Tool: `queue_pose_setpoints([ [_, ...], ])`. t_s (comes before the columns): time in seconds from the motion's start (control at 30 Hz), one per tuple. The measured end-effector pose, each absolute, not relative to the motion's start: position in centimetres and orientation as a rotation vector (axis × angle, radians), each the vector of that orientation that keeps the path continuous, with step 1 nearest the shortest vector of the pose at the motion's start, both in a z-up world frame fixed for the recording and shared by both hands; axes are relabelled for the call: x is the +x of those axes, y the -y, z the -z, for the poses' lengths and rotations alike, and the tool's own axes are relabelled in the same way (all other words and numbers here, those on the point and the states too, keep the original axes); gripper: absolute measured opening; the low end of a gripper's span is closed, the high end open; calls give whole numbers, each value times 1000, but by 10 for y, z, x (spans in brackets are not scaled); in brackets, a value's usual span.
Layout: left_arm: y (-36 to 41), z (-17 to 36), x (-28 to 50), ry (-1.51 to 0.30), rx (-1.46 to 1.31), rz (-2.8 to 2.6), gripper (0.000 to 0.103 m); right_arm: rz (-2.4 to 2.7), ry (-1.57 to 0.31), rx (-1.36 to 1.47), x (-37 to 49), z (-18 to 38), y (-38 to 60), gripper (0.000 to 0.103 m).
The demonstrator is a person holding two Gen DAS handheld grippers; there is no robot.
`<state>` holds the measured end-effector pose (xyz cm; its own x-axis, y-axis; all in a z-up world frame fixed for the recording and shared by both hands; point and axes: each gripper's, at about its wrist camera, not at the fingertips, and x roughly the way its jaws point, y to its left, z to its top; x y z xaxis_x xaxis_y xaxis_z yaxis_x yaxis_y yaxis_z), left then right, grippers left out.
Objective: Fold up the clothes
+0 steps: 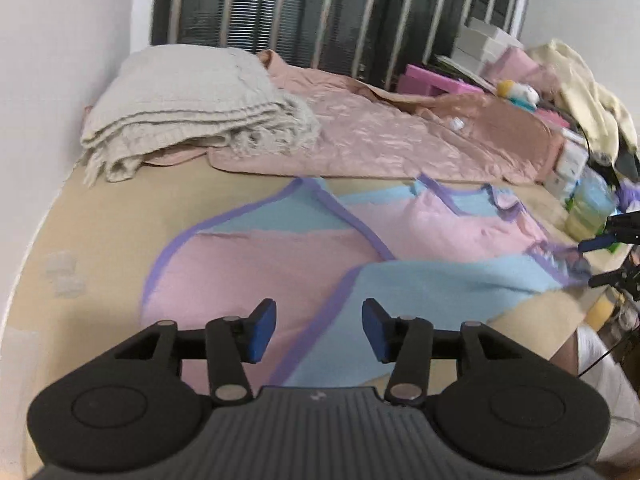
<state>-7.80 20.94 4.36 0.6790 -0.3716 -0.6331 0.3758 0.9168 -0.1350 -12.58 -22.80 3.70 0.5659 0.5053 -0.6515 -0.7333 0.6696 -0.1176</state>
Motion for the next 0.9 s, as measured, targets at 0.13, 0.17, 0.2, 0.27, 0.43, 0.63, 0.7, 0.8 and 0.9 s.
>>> queue_pose_setpoints([
  [0.13,-196,-35,-70,-727,7,418,48,-738,-664,-348,-116,-20,222,7],
  [0.17,-196,-32,-70,-730,20,409,48,-733,-681,-316,-107,-26,224,2],
  [0.2,-194,-28,-72,-732,45,386,48,-727,-699,-285,-99,-32,225,1],
  [0.27,-191,-22,-72,-736,103,334,48,-715,-732,-221,-82,-44,229,1],
  [0.43,-193,-22,-71,-735,98,284,49,-522,-774,-237,-24,-58,217,10],
  [0.63,-182,-43,-78,-685,38,322,51,-430,-777,-390,-30,-47,199,38],
  [0.7,-172,-46,-70,-674,31,358,55,-443,-740,-359,-48,-56,209,39],
  [0.8,-157,-40,-49,-685,28,378,56,-441,-715,-291,-69,-61,233,39],
  [0.9,-149,-29,-30,-742,8,407,51,-421,-737,-223,-76,-51,249,39],
])
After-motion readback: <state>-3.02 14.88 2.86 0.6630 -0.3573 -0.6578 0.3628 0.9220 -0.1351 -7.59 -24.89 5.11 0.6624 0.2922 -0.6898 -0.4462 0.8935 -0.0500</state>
